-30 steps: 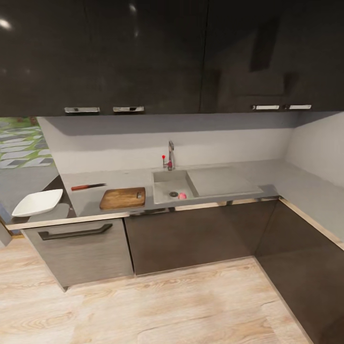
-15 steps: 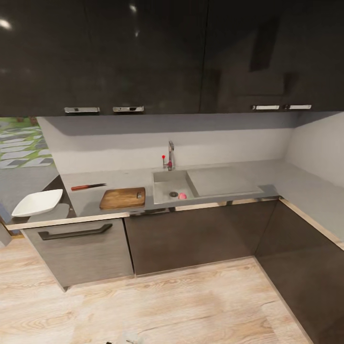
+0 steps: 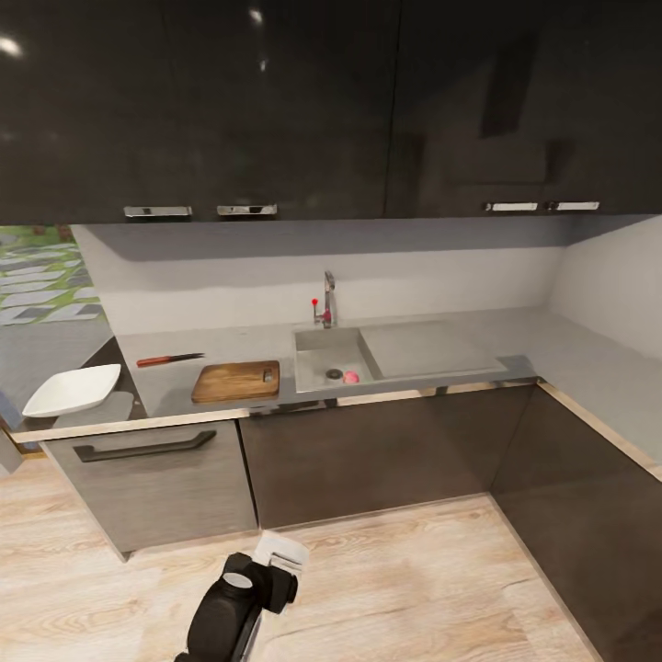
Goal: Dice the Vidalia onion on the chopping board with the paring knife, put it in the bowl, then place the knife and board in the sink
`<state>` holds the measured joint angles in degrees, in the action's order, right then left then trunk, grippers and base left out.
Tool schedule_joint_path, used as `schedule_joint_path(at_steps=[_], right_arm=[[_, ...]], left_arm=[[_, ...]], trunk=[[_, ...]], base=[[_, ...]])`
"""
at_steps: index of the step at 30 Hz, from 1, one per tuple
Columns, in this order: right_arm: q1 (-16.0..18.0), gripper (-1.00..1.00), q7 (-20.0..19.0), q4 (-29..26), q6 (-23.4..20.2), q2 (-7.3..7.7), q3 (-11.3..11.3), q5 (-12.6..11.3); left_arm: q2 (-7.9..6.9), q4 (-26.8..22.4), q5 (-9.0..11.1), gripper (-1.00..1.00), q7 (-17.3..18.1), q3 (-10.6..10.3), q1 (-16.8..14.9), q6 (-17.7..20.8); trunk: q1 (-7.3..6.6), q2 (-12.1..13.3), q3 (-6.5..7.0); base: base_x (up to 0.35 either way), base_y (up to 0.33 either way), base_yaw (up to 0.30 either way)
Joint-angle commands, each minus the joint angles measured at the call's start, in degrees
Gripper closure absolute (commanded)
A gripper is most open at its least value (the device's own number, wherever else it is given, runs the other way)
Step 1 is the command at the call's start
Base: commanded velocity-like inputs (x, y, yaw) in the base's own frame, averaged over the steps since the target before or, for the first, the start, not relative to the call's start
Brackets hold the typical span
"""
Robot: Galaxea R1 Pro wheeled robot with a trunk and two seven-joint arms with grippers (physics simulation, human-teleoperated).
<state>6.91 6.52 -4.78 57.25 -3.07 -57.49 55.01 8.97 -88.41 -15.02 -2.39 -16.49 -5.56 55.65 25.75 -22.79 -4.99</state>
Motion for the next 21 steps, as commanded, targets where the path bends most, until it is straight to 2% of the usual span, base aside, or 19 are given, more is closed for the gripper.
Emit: schedule_joint_path(at_steps=[1, 3, 4, 6, 8, 9, 10, 11, 12, 13, 19, 21], right_arm=[[0.0, -1.0, 0.6, 0.0, 0.1, -0.02, -0.1, 0.6], [0.0, -1.0, 0.6, 0.0, 0.0, -0.01, -0.1, 0.6], [0.0, -1.0, 0.6, 0.0, -0.1, -0.01, -0.1, 0.6], [0.0, -1.0, 0.6, 0.0, -0.1, -0.01, -0.1, 0.6], [0.0, -1.0, 0.6, 0.0, -0.2, -0.01, -0.1, 0.6], [0.0, -1.0, 0.6, 0.0, -0.2, -0.01, -0.1, 0.6], [0.0, -1.0, 0.6, 0.0, -0.2, -0.01, -0.1, 0.6], [0.0, -1.0, 0.6, 0.0, -0.3, -0.01, -0.1, 0.6], [0.0, -1.0, 0.6, 0.0, -0.3, -0.01, -0.1, 0.6], [0.0, -1.0, 0.6, 0.0, -0.3, -0.01, -0.1, 0.6], [0.0, -1.0, 0.6, 0.0, -0.3, 0.02, -0.1, 0.6], [0.0, -1.0, 0.6, -0.1, -0.3, 0.04, -0.1, 0.6]], left_arm=[[0.03, -0.3, 0.1, -1.0, -0.3, -0.4, -1.7, 0.6], [0.05, -0.4, 0.2, -1.0, -0.3, -0.6, -3.3, 0.8], [0.06, -0.5, 0.2, -1.0, -0.3, -0.9, -7.1, 1.5], [0.07, -0.6, 0.4, -1.0, -0.3, -1.0, -10.7, 1.7], [0.08, -0.6, 1.1, -1.0, -0.3, -1.0, -16.6, 2.2], [0.11, -0.6, 2.0, -1.0, -0.3, -1.0, -19.7, 2.4], [0.14, -0.5, 2.8, -1.0, -0.3, -1.0, -21.5, 2.4], [0.21, -0.4, 6.0, -1.0, -0.3, -1.0, -28.0, 2.6], [0.22, -0.3, 6.8, -1.0, -0.3, -1.0, -29.6, 2.6], [0.23, -0.2, 8.5, -1.0, -0.3, -1.0, -32.5, 2.6], [0.29, 2.8, 15.4, -1.0, -0.5, -1.0, -43.0, 2.6], [0.31, 4.3, 16.5, -1.0, -0.6, -1.0, -45.1, 2.6]], trunk=[[0.03, -0.1, -0.13], [0.03, -0.1, -0.13], [0.03, -0.1, -0.13], [0.03, -0.1, -0.13], [0.03, -0.1, -0.13], [0.03, -0.1, -0.13], [0.03, -0.1, -0.13], [0.03, -0.1, -0.13], [0.03, -0.1, -0.13], [0.03, -0.1, -0.13], [0.03, -0.1, -0.13], [0.03, -0.1, -0.13]], base=[[0.0, 0.0, 0.0], [0.0, 0.0, 0.0], [0.0, 0.0, 0.0], [0.0, 0.0, 0.0], [0.0, 0.0, 0.0], [0.0, 0.0, 0.0], [0.0, 0.0, 0.0], [0.0, 0.0, 0.0], [0.0, 0.0, 0.0], [0.0, 0.0, 0.0], [0.0, 0.0, 0.0], [0.0, 0.0, 0.0]])
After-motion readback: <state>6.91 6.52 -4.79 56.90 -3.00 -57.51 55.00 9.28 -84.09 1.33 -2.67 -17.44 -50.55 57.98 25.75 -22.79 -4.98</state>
